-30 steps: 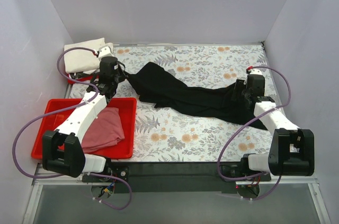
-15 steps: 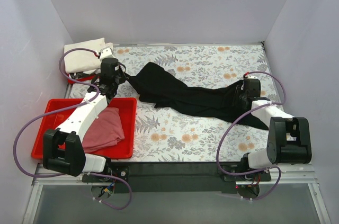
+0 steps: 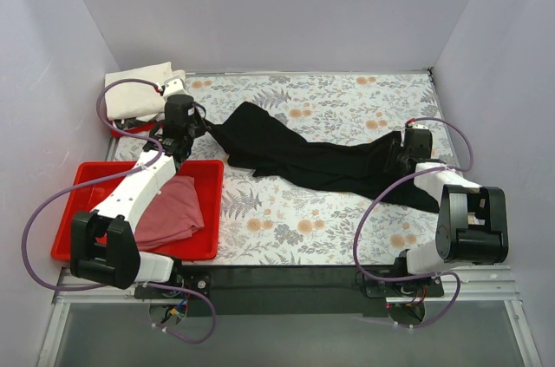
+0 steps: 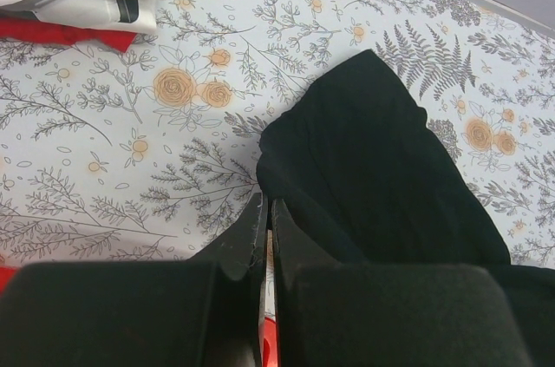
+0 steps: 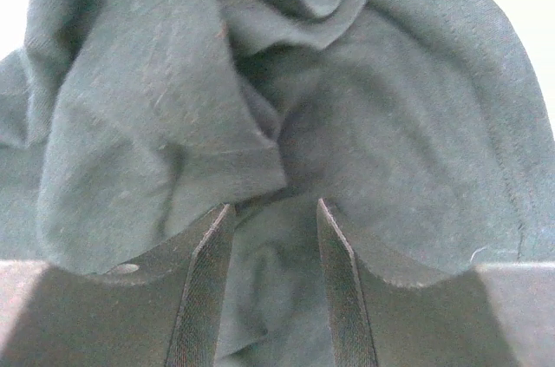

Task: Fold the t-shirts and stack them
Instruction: Flatten the tshirt out

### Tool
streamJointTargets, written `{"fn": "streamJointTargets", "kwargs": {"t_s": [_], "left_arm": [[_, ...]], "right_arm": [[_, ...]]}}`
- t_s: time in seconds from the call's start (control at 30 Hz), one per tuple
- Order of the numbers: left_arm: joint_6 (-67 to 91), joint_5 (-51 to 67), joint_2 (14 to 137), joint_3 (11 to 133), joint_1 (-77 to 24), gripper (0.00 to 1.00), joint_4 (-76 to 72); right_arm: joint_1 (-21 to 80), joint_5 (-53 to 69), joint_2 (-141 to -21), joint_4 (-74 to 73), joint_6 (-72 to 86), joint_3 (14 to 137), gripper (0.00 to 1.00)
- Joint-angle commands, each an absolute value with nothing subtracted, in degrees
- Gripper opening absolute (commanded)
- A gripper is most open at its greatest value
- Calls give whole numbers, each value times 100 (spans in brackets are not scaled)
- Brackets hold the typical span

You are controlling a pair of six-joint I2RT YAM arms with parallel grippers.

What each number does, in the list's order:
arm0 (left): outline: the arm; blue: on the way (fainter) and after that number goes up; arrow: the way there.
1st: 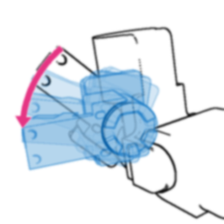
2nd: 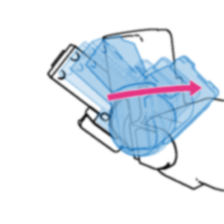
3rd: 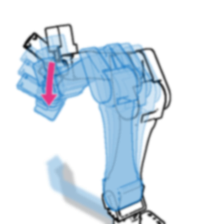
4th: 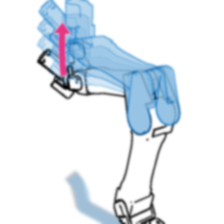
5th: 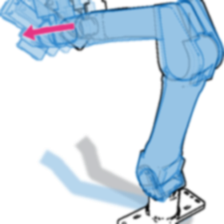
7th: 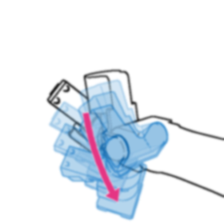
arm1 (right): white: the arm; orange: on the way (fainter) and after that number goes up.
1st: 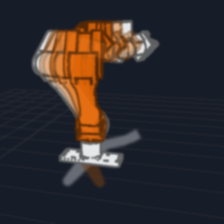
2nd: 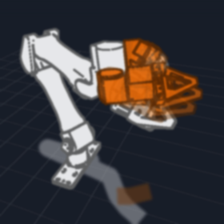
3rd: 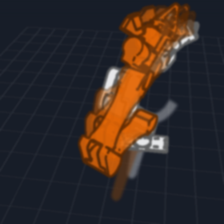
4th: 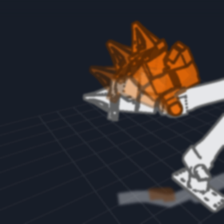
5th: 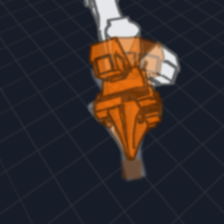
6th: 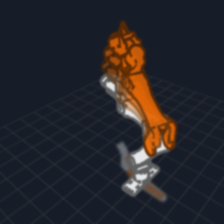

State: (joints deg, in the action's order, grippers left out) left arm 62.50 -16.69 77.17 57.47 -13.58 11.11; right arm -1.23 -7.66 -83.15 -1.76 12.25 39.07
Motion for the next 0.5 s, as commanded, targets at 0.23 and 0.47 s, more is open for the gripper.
{"fn": "streamJointTargets", "kwargs": {"t_s": [0.23, 0.47], "left_arm": [[6161, -1696, 7673, 5704, -1318, 0, 1002], [6170, -1679, 7638, 5687, -1318, 0, 1002]], "right_arm": [[-229, -501, -8315, 290, 1248, 4061, 29], [-272, -185, -8367, 343, 1239, 4034, 17]]}}
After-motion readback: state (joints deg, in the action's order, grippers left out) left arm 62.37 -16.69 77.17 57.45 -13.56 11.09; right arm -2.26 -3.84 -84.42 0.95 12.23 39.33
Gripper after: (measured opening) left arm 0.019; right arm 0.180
